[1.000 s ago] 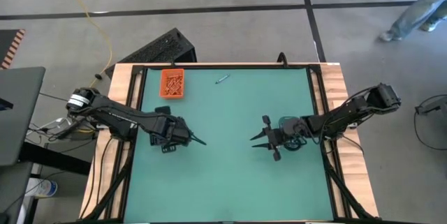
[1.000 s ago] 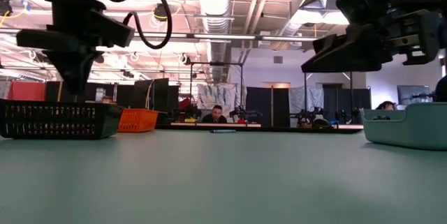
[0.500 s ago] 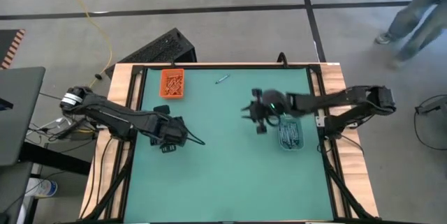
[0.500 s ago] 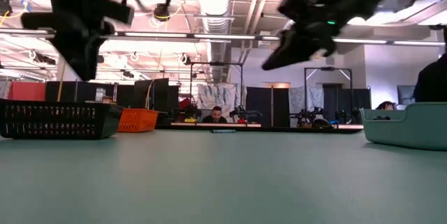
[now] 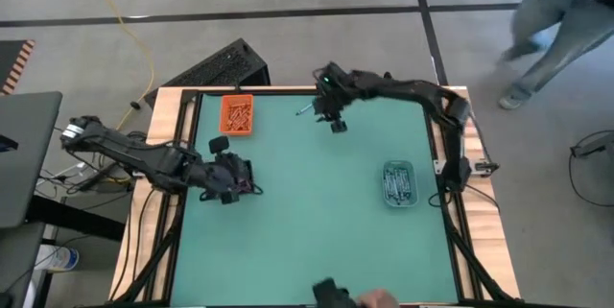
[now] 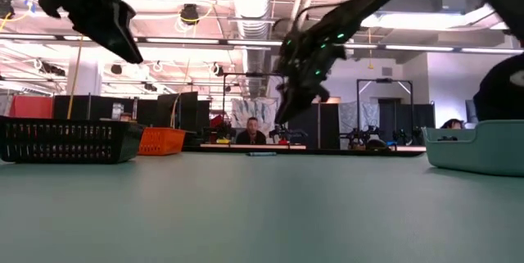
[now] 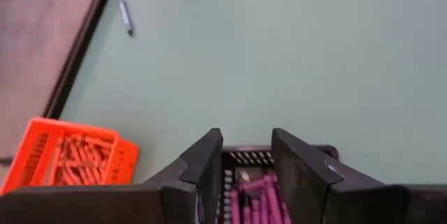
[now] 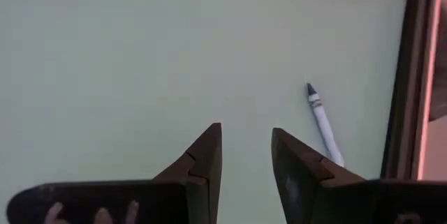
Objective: Sort crayons
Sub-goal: Put the blue crayon into the blue bin
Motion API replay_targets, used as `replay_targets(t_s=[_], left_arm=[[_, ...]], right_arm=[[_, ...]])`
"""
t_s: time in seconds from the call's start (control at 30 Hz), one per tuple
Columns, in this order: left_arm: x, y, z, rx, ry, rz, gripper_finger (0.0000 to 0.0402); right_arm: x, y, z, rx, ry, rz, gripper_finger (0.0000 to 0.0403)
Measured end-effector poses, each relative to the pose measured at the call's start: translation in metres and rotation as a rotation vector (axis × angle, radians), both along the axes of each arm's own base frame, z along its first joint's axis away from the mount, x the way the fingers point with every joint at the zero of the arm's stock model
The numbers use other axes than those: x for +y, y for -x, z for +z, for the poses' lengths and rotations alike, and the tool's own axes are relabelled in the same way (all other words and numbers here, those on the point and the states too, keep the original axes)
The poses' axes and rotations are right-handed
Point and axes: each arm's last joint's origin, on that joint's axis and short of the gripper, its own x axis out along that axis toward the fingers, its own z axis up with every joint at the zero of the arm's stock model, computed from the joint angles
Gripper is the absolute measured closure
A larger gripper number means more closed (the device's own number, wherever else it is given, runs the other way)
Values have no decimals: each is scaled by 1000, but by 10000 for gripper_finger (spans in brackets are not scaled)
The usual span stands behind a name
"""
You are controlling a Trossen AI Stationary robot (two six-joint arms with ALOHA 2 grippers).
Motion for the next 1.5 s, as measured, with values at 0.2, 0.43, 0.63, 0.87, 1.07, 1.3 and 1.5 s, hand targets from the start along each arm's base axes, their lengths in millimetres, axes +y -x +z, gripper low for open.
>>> replay_targets(t_s=[0.2, 0.43, 0.63, 0.87, 1.07, 1.3, 1.5], left_arm=[[19, 19, -17, -135, -36, -7, 286], [35, 34, -26, -295, -60, -17, 286], [37, 36, -22, -433, -80, -102, 286], [39, 34, -20, -445, -174, -161, 286], [43, 33, -18, -469, -175, -184, 286], [48, 33, -18, -467, -166, -170, 286], [49, 33, -21, -495, -102, -173, 286]], right_arm=[[-52, -23, -9, 89, -69, 9, 284], [-87, -36, -15, 117, -31, 77, 284], [-102, -39, -23, 125, -49, 112, 284], [-108, -41, -54, 158, -62, 163, 284], [-115, -39, -63, 159, -56, 150, 284], [-116, -38, -64, 164, -50, 145, 295], [-117, -35, -64, 174, -72, 119, 350]])
